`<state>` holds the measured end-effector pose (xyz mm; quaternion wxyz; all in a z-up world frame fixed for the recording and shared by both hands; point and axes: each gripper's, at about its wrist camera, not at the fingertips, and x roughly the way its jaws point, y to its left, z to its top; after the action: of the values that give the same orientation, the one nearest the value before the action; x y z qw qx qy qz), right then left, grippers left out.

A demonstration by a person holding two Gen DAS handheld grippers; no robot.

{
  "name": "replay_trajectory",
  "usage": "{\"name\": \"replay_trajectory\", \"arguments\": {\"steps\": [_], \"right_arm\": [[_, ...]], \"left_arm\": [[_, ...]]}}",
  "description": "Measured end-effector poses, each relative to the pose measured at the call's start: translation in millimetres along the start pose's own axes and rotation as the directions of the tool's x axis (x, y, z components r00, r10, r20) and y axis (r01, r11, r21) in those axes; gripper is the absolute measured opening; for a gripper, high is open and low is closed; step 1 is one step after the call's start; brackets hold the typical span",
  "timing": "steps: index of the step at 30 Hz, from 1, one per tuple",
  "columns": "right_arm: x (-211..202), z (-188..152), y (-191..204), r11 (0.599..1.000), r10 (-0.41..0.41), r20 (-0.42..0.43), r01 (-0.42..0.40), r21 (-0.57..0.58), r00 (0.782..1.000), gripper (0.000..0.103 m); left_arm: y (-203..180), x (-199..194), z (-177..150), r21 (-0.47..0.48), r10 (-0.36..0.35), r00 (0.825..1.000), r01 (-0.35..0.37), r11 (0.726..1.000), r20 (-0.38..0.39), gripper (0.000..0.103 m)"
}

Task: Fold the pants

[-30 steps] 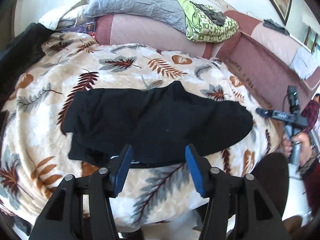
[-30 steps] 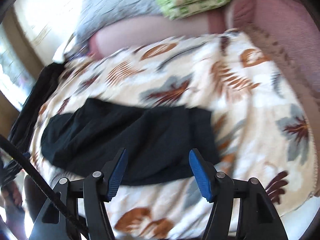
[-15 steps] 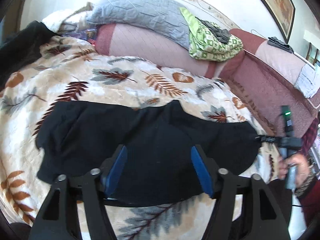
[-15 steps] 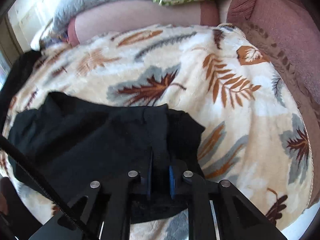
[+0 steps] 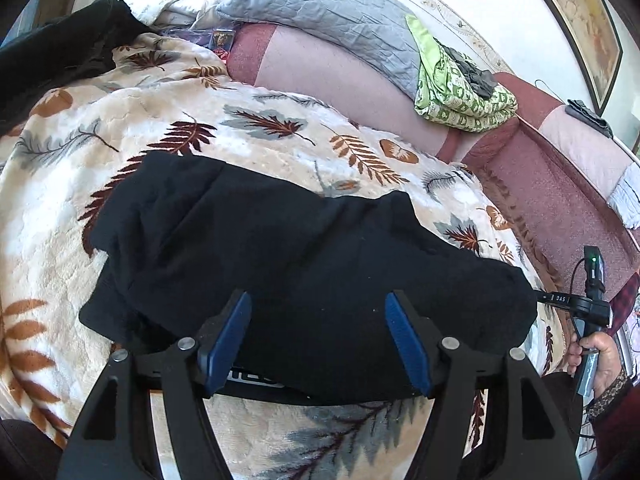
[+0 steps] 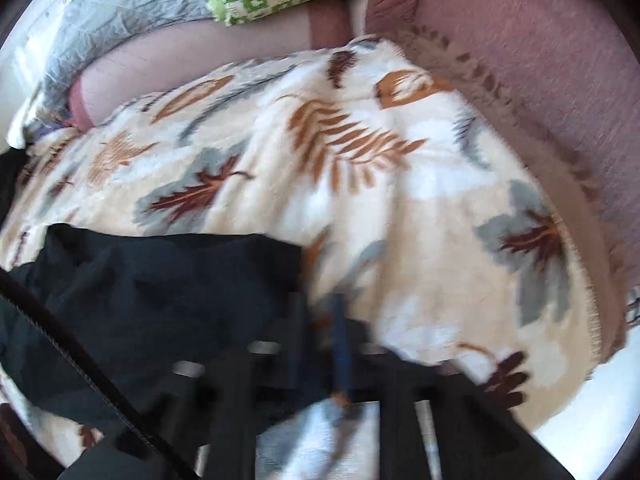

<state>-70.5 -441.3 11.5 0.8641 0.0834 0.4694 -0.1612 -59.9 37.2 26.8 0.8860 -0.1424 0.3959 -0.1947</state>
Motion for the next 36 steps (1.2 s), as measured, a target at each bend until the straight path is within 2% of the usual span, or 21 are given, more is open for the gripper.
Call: {"name": "replay_trajectory", "arguments": {"steps": [3,5,7,8,9,12,13,14,15,16,21,26,28,29,31,32,33,35,36], "right_arm": [[-3,2,-27,0.996,-0.084,0.009,0.083,0.045,0.996,0.0],[-9,3,-36,0.996,0.006,0.031,-0.009,0.084,0.999,0.002],[-16,5,-36,0.99,0.092,0.069,-0.099,0.1,0.993,0.022],[-18,7,-32,0.985,0.132,0.085,-0.14,0.099,0.988,0.051],[-19,10,-26,0.981,0.162,0.103,-0.171,0.095,0.981,0.069],[-14,17,-1,0.979,0.191,0.123,-0.198,0.05,0.974,0.07],[-7,19,10,0.983,0.18,0.103,-0.184,0.025,0.978,0.07],[3,22,22,0.988,0.156,0.06,-0.155,-0.011,0.986,0.063],[15,21,33,0.989,0.138,0.006,-0.138,-0.052,0.99,0.014],[23,20,40,0.987,0.14,-0.033,-0.142,-0.072,0.99,0.005],[2,18,35,0.998,0.057,0.046,-0.056,-0.04,0.997,0.003],[11,14,6,1.0,-0.019,0.008,0.019,0.017,1.0,0.004],[19,13,-1,0.996,-0.094,-0.029,0.094,0.002,0.995,0.004],[17,12,-7,0.995,-0.096,-0.034,0.096,0.007,0.995,0.006],[6,10,-21,0.994,-0.08,-0.019,0.081,0.069,0.997,0.017],[-8,8,-28,0.99,-0.087,0.021,0.084,0.115,0.996,0.03],[-20,7,-30,0.985,-0.11,0.062,0.101,0.137,0.992,0.038],[-40,8,-23,0.984,-0.134,0.127,0.116,0.138,0.983,0.039],[-50,11,-15,0.987,-0.124,0.158,0.104,0.125,0.98,0.039]], "left_arm": [[-6,-2,-1,0.016,-0.007,1.0,0.007,1.0,0.011,0.069],[-12,-3,-3,0.043,0.013,1.0,-0.014,0.999,0.027,0.07],[-17,-3,-5,0.061,0.021,0.999,-0.023,0.998,0.034,0.072],[-20,-2,-6,0.07,0.02,0.999,-0.022,0.997,0.033,0.072],[-22,-3,-6,0.076,0.02,0.999,-0.022,0.997,0.033,0.072],[-28,-5,-10,0.106,0.03,0.999,-0.034,0.994,0.04,0.072],[-28,-6,-10,0.107,0.028,0.999,-0.032,0.994,0.042,0.072],[-28,-7,-10,0.105,0.027,0.999,-0.032,0.994,0.046,0.072],[-28,-9,-10,0.102,0.028,0.998,-0.034,0.994,0.056,0.072],[-26,-13,-9,0.097,0.031,0.997,-0.038,0.995,0.071,0.072],[-14,-28,-2,0.054,0.07,0.987,-0.078,0.995,0.144,0.076],[9,-33,5,-0.038,0.124,0.981,-0.12,0.992,0.151,0.077],[18,-33,6,-0.075,0.164,0.975,-0.154,0.985,0.147,0.077],[22,-33,7,-0.091,0.183,0.973,-0.171,0.981,0.139,0.077],[31,-29,6,-0.124,0.227,0.968,-0.214,0.969,0.104,0.077],[37,-26,6,-0.149,0.257,0.963,-0.243,0.958,0.084,0.077],[44,-23,5,-0.18,0.274,0.96,-0.259,0.949,0.06,0.077],[57,-20,4,-0.241,0.266,0.964,-0.251,0.937,0.03,0.077],[63,-22,4,-0.277,0.243,0.969,-0.225,0.934,0.032,0.077]]}}
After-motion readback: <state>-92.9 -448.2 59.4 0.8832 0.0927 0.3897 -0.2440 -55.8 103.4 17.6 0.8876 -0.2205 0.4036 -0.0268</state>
